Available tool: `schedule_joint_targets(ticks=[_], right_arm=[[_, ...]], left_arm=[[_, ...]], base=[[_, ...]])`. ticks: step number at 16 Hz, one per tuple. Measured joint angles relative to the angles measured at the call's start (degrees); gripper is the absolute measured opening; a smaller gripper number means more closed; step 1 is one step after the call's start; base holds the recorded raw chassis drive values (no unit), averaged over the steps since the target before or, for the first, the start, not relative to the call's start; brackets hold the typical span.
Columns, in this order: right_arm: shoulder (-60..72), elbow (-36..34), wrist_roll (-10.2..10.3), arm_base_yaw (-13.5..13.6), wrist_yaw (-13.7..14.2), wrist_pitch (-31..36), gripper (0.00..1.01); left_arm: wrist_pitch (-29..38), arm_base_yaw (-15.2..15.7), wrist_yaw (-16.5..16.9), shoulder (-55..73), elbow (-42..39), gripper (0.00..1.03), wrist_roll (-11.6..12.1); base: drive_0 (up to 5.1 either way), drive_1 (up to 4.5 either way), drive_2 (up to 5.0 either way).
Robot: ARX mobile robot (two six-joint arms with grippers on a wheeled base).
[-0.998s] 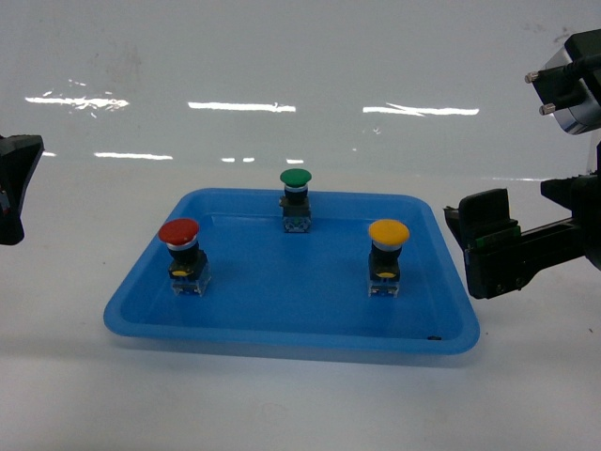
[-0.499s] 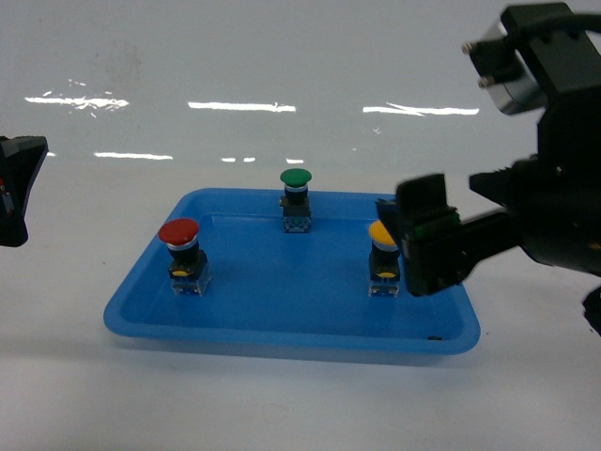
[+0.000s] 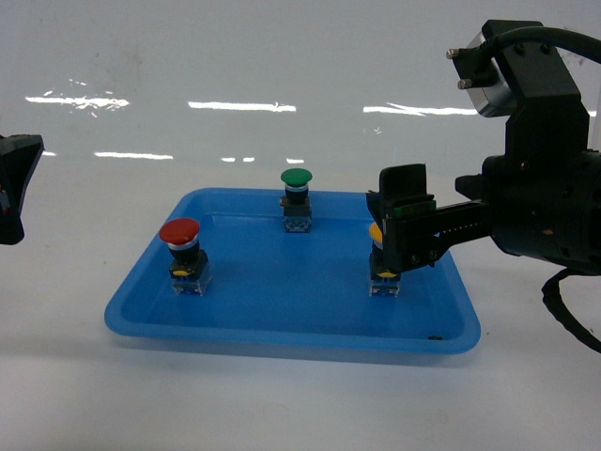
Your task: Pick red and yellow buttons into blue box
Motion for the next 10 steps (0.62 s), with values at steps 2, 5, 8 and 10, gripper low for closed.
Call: schedule_joint_targets(ticks=[2, 5, 8, 10], right_arm=[[0.8, 0.6, 1.0, -0.3, -0.2, -1.0, 0.98], [1.3, 0.6, 1.5, -0.3, 0.0, -1.2, 0.98], [1.3, 0.6, 1.5, -0.3, 0.0, -1.2, 0.98], [1.6, 0.7, 1.8, -0.3, -0.5, -0.7, 0.98]], left_arm=[[0.0, 0.0, 0.0, 0.0, 0.0, 0.98, 0.0], [0.0, 0.0, 0.0, 0.0, 0.0, 0.98, 0.0], [0.0, 0.0, 0.0, 0.0, 0.0, 0.98, 0.0], [0.0, 0.0, 0.0, 0.0, 0.0, 0.98, 0.0]], base=[[0.0, 0.00, 0.0], [0.0, 0.00, 0.0], [0.0, 0.00, 0.0], [0.0, 0.00, 0.0]])
